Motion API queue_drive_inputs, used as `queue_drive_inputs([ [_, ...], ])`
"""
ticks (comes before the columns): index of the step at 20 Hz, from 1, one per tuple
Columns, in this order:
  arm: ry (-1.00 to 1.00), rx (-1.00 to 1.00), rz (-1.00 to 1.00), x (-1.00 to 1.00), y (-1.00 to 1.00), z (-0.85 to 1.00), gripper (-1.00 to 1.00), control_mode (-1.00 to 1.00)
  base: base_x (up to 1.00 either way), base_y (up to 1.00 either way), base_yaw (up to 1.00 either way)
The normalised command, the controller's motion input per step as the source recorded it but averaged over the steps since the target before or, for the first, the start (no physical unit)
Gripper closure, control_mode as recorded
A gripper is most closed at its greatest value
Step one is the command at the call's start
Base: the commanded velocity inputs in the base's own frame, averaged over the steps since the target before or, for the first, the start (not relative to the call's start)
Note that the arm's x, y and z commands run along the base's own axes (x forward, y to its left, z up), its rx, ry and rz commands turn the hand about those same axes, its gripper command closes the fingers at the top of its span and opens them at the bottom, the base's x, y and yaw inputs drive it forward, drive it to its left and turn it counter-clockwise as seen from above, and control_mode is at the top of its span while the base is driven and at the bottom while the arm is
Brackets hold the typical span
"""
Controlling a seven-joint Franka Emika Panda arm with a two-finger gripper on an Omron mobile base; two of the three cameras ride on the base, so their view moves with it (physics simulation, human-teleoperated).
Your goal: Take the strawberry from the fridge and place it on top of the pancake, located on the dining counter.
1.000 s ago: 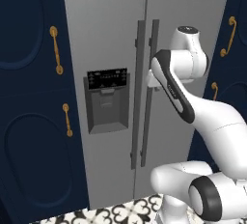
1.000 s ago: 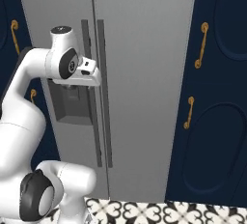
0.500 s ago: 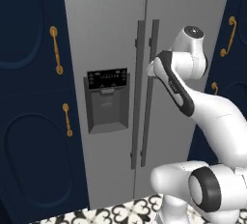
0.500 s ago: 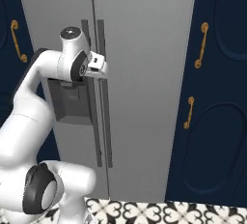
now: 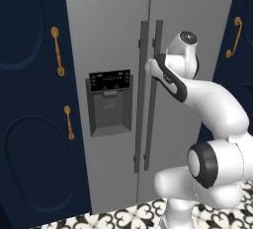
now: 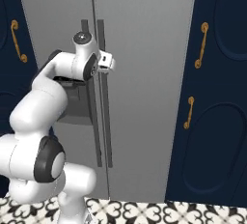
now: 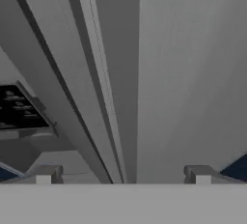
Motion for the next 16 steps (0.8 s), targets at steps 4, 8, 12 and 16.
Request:
queue_drive_inputs([
  [4,-0.22,-0.01,0.00,0.42,-0.02,-0.07,-1.00,-1.00,0.00,0.00,0.00],
  [8,-0.05,0.00,0.00,0.49,-0.01,0.00,-1.00,-1.00,0.00,0.00,0.00],
  [12,0.00,0.00,0.00,0.35,-0.08,-0.01,-1.00,-1.00,0.00,0.00,0.00],
  [16,-0.11,0.00,0.00,0.44,0.00,-0.10,-1.00,-1.00,0.00,0.00,0.00],
])
